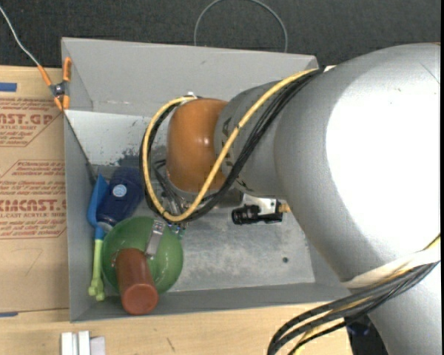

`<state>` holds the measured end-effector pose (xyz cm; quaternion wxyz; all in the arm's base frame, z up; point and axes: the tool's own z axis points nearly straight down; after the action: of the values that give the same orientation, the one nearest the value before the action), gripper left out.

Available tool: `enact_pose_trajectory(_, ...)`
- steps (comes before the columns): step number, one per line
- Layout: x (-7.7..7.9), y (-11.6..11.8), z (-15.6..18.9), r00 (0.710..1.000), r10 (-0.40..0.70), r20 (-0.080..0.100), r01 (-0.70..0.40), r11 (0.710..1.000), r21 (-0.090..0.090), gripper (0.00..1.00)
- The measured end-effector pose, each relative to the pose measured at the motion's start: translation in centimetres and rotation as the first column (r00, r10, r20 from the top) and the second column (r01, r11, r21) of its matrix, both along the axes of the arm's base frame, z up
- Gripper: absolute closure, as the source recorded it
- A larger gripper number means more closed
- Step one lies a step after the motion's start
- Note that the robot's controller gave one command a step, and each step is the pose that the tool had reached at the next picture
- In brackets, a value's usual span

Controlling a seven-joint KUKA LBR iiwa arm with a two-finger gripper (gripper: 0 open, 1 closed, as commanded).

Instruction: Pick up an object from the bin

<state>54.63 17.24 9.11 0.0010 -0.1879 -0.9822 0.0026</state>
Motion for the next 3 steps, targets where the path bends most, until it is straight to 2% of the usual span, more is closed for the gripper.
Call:
enact_pose_trajectory(1, 0.29, 2.45, 5.21, 0.984, 0.177, 0.016, -0.177, 0.984, 0.003, 1.00)
enact_pose_trajectory(3, 0.51, 2.51, 5.13, 0.984, 0.175, 0.015, -0.175, 0.985, 0.003, 1.00)
